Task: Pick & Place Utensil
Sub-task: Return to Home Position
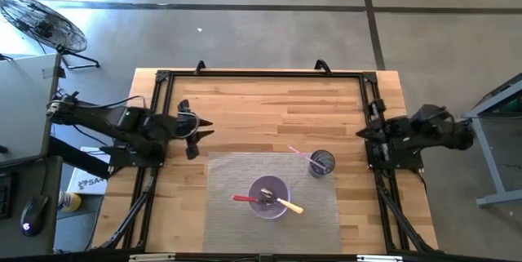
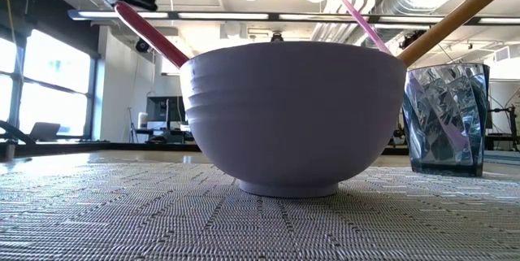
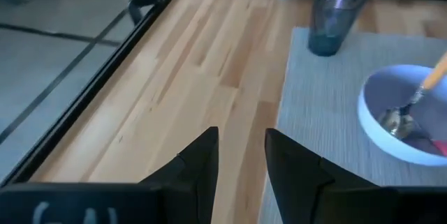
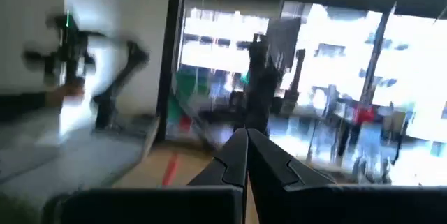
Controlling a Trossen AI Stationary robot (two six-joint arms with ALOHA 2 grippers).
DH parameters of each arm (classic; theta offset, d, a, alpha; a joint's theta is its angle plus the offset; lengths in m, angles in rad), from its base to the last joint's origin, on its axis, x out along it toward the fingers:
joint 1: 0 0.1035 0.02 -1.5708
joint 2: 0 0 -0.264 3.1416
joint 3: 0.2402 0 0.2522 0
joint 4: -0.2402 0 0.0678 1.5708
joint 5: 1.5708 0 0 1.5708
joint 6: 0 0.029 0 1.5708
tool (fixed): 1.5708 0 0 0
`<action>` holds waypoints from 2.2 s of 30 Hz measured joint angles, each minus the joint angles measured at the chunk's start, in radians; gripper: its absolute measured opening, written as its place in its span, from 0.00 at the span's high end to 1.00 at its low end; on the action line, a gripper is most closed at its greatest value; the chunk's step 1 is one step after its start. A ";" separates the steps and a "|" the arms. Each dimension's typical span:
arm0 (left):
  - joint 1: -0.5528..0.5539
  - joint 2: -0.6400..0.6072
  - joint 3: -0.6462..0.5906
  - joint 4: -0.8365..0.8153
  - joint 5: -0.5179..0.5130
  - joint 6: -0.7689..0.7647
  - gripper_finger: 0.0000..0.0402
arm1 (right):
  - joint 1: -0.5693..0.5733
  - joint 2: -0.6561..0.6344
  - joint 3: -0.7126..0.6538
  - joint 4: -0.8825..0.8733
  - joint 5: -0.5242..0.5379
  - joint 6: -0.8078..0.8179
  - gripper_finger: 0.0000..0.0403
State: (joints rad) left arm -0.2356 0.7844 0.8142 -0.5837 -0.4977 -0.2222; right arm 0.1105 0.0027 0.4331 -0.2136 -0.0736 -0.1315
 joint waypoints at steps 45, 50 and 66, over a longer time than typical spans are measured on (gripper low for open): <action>0.000 -0.765 -0.714 0.359 0.205 0.117 0.71 | 0.000 0.076 -0.423 0.273 0.020 0.215 0.99; 0.000 -0.767 -0.713 0.353 0.201 0.114 0.71 | 0.000 0.076 -0.424 0.247 0.043 0.199 1.00; 0.000 -0.767 -0.715 0.353 0.200 0.113 0.71 | 0.001 0.076 -0.424 0.243 0.044 0.203 0.99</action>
State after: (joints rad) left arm -0.2358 0.0170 0.0994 -0.2306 -0.2977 -0.1089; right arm 0.1112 0.0792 0.0093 0.0292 -0.0299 0.0711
